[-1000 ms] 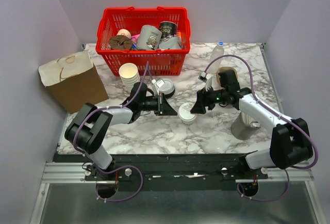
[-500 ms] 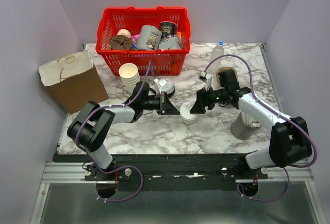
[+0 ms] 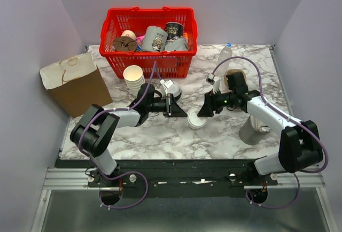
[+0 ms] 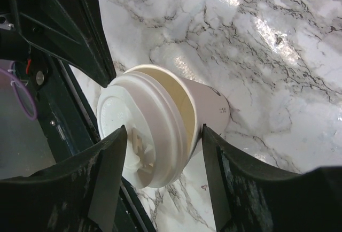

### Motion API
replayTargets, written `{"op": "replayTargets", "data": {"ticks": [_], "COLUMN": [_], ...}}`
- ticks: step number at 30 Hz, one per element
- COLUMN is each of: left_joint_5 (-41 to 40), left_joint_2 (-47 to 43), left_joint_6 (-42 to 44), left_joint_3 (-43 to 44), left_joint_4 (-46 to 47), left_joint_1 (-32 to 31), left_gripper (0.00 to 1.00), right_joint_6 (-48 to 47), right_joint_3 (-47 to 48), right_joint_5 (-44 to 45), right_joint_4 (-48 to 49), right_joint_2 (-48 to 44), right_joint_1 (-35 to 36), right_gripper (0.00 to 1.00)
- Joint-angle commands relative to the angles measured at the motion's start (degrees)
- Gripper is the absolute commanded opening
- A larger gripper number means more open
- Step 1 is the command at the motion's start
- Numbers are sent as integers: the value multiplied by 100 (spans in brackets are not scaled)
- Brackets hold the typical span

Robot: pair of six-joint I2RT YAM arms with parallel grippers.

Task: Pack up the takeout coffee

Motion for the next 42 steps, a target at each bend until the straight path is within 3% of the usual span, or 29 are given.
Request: {"op": "replayTargets", "data": {"ticks": [1, 10, 18, 26, 29, 37, 42], "left_joint_5": [129, 199, 323, -388, -477, -872, -390], "left_joint_2": [91, -181, -541, -919, -920, -858, -753], "left_joint_6": [-10, 219, 543, 3422, 3777, 3875, 3709], "left_joint_3": [154, 75, 22, 285, 391, 462, 418], "left_joint_4": [151, -227, -227, -2026, -2283, -2144, -1634], "left_joint_1": [-28, 139, 271, -98, -116, -265, -300], "left_gripper": [10, 15, 43, 64, 71, 73, 73], "right_joint_6": [116, 274, 450, 590, 643, 766, 810], "right_joint_3": [44, -70, 158, 246, 238, 369, 510], "right_joint_5": [-194, -317, -194, -220, -220, -168, -159], "right_joint_4": [18, 18, 62, 71, 71, 89, 88], "right_joint_2": [104, 69, 297, 376, 385, 499, 622], "right_joint_1": [-39, -39, -39, -39, -39, -39, -39], "right_gripper": [63, 61, 61, 61, 61, 61, 62]}}
